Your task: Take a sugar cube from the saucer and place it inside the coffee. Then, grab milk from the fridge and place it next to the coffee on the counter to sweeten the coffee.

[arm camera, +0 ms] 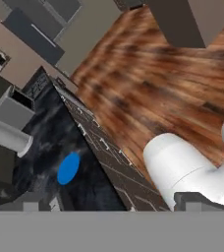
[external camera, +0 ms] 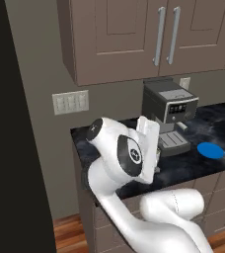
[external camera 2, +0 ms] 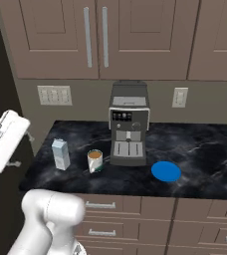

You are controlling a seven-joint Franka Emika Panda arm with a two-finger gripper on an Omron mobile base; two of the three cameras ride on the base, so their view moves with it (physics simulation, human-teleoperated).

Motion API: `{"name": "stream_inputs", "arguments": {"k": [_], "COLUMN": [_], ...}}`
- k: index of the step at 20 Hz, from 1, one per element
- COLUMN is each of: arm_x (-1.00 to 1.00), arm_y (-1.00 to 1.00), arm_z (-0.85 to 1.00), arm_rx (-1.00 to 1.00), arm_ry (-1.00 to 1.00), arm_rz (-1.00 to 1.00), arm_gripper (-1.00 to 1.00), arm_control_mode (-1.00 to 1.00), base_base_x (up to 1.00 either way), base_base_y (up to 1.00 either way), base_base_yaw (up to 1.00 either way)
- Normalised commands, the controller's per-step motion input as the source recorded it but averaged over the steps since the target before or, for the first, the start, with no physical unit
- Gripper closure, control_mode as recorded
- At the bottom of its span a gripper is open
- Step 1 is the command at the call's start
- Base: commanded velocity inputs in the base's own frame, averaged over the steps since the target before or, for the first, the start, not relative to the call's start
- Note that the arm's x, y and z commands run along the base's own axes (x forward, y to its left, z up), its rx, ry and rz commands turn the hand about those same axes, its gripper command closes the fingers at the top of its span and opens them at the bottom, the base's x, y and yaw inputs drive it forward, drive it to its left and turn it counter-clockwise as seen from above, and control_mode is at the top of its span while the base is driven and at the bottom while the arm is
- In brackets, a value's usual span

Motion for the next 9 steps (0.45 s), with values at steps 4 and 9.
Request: {"name": "stream_inputs", "arguments": {"k": [4,9], "arm_x": [-0.25,0.0], "arm_y": [-0.38,-0.48], "arm_z": [0.0,0.0], "arm_rx": [0.2,0.18], "arm_ry": [-0.1,0.0], "arm_rz": [0.0,-0.02], "arm_gripper": [-1.0,-1.0], "arm_control_mode": [-1.0,-1.0], "base_base_x": [0.0,0.0], "base_base_y": [0.0,0.0], "base_base_yaw": [0.0,0.0]}}
